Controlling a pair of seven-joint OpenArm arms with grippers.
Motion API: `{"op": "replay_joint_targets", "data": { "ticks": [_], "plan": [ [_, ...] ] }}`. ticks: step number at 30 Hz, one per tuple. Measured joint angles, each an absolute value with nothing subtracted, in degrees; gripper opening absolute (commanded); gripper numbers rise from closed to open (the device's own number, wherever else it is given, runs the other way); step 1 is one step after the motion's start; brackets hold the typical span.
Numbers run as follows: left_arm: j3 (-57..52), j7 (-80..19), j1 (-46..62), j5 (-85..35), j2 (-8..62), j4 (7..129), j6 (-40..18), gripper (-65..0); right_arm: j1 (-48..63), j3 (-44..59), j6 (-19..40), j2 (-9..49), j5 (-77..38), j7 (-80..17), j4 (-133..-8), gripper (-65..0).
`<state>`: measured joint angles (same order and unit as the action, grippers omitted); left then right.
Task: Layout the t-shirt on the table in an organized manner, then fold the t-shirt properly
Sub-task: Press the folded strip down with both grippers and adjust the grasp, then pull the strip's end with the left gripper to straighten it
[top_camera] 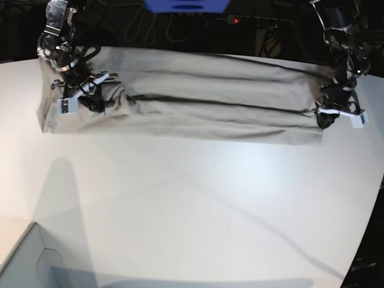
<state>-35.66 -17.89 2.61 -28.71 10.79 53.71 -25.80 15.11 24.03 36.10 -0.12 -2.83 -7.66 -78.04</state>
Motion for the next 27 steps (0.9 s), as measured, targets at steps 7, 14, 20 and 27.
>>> {"op": "replay_joint_targets", "data": {
  "ticks": [7,14,20,27],
  "plan": [
    [-35.5,-19.7,1.1,-28.6,11.5,52.9,-26.9,-64.8,15.1,24.2,36.1,0.0,-2.8,-7.7,-78.0,-65.0],
    [-35.6,-23.6,8.2,-25.8,9.2,71.0,-24.5,-64.8,15.0,24.1,36.1,0.0,-2.9,-7.7,-78.0,-65.0],
    [-31.2,-22.9,13.6,-26.1,2.6,85.9,-25.1,-64.8,14.8,24.0,36.1,0.0,-2.8,-7.7,-78.0,-65.0],
    [-19.5,-23.3,18.0,-25.5,-0.8,91.6,-24.5,-64.8,14.8,23.9,36.1,-0.1,-2.8,-7.7,-78.0,-65.0]
  ]
}}
